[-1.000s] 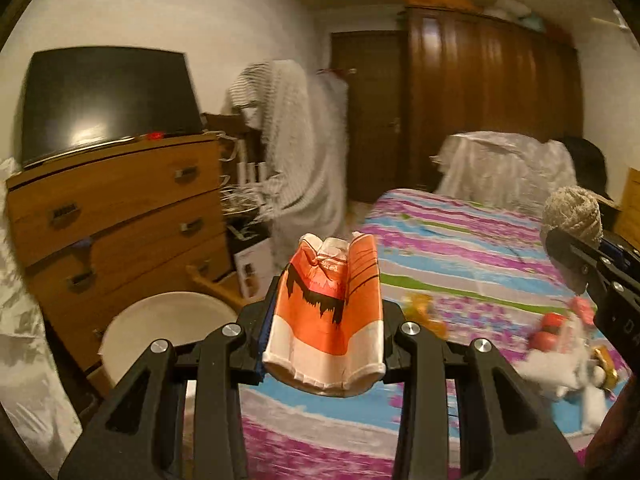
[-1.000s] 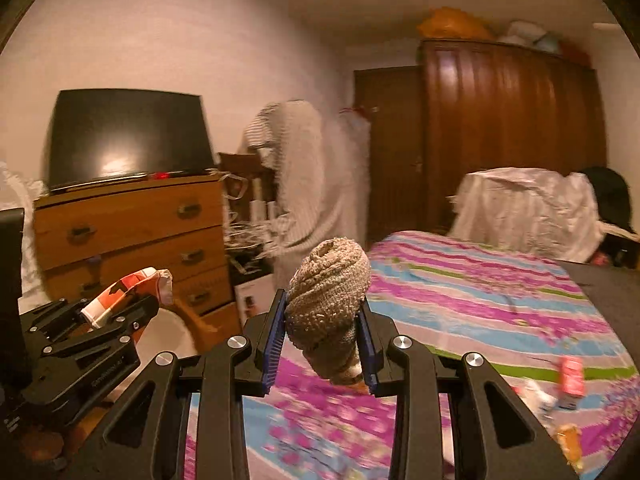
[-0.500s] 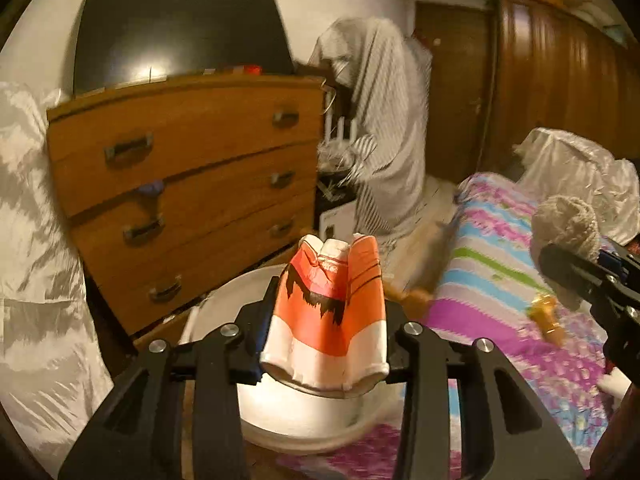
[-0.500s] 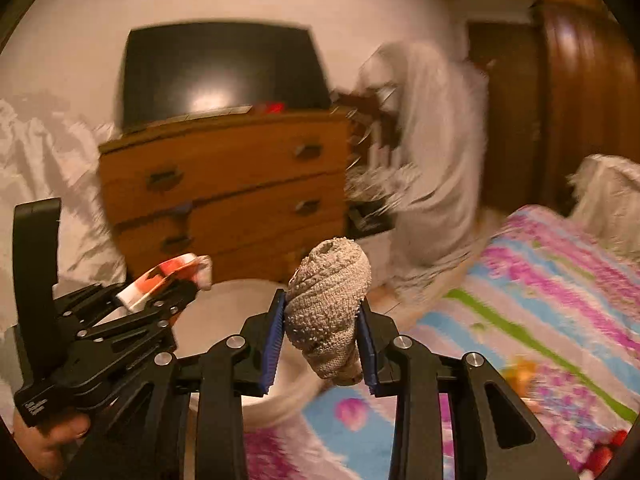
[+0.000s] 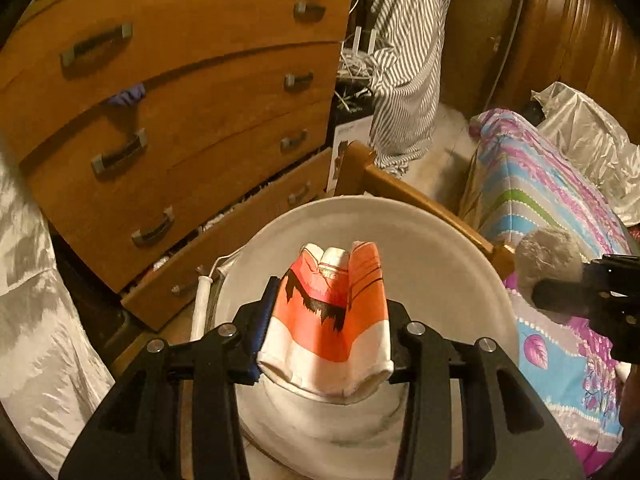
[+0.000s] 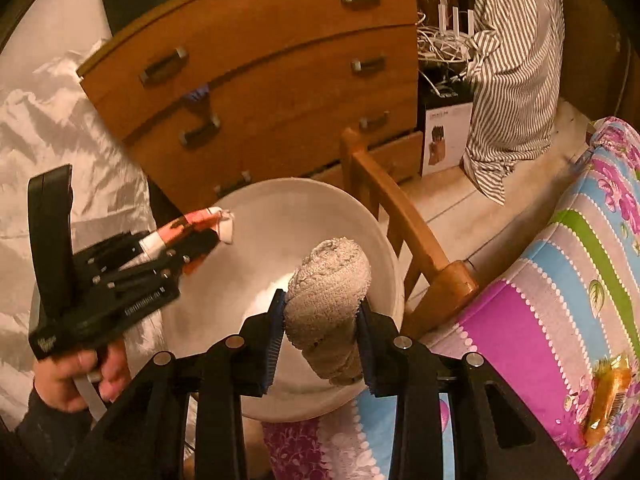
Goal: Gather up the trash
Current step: 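Open both tools to drop the cup and knit ball into the bucket, then grasp the white foam sheet with left tool while right tool grasps gold wrapper box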
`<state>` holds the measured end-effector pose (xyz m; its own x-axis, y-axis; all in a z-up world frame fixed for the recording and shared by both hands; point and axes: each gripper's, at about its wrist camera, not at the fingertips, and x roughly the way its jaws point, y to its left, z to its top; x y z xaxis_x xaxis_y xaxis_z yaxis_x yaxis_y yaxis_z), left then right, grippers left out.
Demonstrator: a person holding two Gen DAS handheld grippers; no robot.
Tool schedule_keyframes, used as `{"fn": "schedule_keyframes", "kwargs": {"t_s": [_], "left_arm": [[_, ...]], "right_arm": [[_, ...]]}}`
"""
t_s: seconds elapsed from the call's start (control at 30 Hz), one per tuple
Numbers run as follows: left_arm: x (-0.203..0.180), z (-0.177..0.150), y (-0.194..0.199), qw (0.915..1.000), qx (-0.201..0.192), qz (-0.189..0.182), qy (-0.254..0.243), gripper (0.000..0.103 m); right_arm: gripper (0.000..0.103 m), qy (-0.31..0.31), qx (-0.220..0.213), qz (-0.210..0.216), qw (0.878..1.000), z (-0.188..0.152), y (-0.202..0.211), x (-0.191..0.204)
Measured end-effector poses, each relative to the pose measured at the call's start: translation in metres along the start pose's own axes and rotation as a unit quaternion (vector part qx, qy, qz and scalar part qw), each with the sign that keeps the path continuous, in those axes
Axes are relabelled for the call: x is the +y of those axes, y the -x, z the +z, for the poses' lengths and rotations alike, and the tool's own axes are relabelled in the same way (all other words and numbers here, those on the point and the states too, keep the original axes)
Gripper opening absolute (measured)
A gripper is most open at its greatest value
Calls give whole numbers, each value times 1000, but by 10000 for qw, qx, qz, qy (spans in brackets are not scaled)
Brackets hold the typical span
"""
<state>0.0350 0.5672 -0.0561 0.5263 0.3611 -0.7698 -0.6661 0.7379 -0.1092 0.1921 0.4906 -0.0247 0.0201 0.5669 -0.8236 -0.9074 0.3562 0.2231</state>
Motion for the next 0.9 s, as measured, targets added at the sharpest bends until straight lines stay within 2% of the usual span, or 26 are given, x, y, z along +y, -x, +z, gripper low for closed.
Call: {"fn": "schedule_keyframes", "kwargs": {"t_s": [0.43,0.47,0.57,0.63,0.9], "left_arm": [[12,1,-7,9999,-9,61,84,39],[10,1,-6,10000,-22,66,48,43],[9,2,-3,9997,-125,188,-17,55],[11,3,2,9996,-200,220,29,62],[13,5,12,9992,-301,243,59,63]], "right_arm": [[34,25,11,71,10000,-18,13,-16],[37,30,1,80,10000,-19,13,-16],[62,-1,-86,163,9998,-20,16,-17],[62,-29,-148,209,9997,-22,21,-19],[62,-124,-408,266,9987,-38,48,-26]]}}
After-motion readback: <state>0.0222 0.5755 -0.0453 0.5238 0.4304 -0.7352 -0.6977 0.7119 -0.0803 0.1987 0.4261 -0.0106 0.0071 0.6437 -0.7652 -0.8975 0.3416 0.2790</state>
